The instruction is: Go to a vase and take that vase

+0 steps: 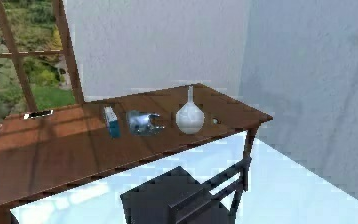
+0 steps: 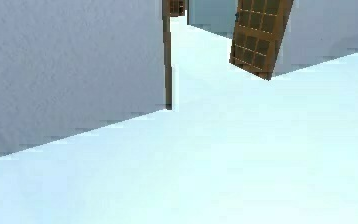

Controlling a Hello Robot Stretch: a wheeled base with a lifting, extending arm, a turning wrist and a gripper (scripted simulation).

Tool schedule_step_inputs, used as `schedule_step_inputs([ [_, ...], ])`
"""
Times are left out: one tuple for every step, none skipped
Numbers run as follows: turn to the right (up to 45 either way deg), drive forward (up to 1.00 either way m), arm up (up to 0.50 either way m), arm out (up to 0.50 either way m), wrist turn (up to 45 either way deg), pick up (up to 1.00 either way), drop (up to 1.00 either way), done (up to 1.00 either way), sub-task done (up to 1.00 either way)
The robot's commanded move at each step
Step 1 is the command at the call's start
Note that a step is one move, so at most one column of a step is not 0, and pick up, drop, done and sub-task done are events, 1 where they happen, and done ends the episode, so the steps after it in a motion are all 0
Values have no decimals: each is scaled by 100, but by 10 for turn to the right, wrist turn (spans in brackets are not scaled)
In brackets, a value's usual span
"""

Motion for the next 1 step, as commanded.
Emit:
schedule_step_inputs([
  [0,25,0,0,0,0,0,0,0],
])
